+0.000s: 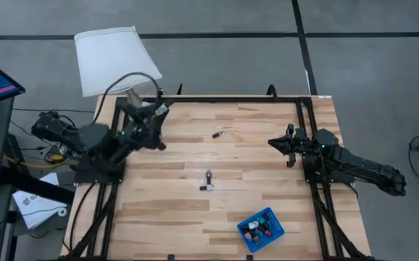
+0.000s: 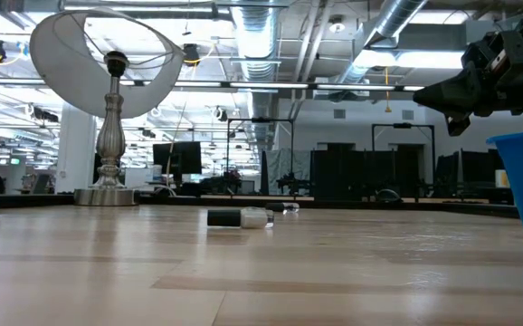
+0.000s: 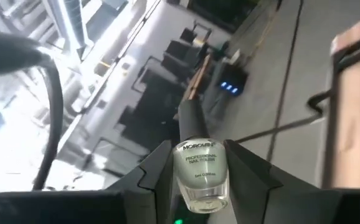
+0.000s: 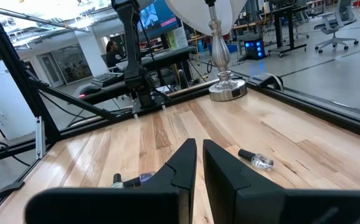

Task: Pick & Place Nail Polish
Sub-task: Put the gray nail polish into the blue bin

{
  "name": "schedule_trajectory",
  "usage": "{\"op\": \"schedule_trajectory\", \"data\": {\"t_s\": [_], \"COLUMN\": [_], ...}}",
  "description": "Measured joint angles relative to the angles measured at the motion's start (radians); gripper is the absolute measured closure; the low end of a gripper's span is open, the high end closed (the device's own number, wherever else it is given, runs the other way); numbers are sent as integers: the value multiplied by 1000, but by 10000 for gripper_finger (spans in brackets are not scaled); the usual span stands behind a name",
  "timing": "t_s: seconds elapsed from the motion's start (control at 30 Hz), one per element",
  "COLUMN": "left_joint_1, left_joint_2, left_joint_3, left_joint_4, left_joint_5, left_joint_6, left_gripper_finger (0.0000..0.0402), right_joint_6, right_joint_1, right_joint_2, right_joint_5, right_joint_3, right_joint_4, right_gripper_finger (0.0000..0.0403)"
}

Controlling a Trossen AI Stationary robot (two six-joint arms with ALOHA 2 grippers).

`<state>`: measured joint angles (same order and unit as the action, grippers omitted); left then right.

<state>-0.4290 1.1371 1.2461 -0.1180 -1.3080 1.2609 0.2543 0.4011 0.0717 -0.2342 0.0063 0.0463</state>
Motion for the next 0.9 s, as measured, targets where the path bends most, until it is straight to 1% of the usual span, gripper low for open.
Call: {"op": "schedule_trajectory", "data": {"t_s": [0.07,0.1,0.17,0.23,0.3,0.37,0.5,0.6,0.7,0.8,0.9], "left_joint_1": [56,80,121,167,214,260,324,349,353,352,352], "left_joint_2": [3,4,6,7,10,11,10,10,10,15,17], "left_joint_3": [0,0,0,0,0,0,0,0,0,0,0], "left_joint_4": [-6,-4,-3,-5,-7,-7,-11,-14,-26,-74,-159], "left_joint_5": [51,87,177,289,404,491,618,742,824,916,1062], "left_joint_6": [91,170,360,582,772,904,1153,1292,1403,1453,1486], "left_gripper_finger": [293,292,291,292,292,290,284,284,285,281,279], "right_joint_6": [0,0,0,0,0,0,0,0,0,0,0], "right_joint_1": [0,0,0,0,0,0,0,0,0,0,0], "right_joint_2": [0,0,0,0,0,0,0,0,0,0,0], "right_joint_5": [0,0,0,0,0,0,0,0,0,0,0], "right_joint_3": [0,0,0,0,0,0,0,0,0,0,0], "right_joint_4": [0,0,0,0,0,0,0,0,0,0,0], "right_gripper_finger": [381,381,381,381,381,381,381,381,381,381,381]}}
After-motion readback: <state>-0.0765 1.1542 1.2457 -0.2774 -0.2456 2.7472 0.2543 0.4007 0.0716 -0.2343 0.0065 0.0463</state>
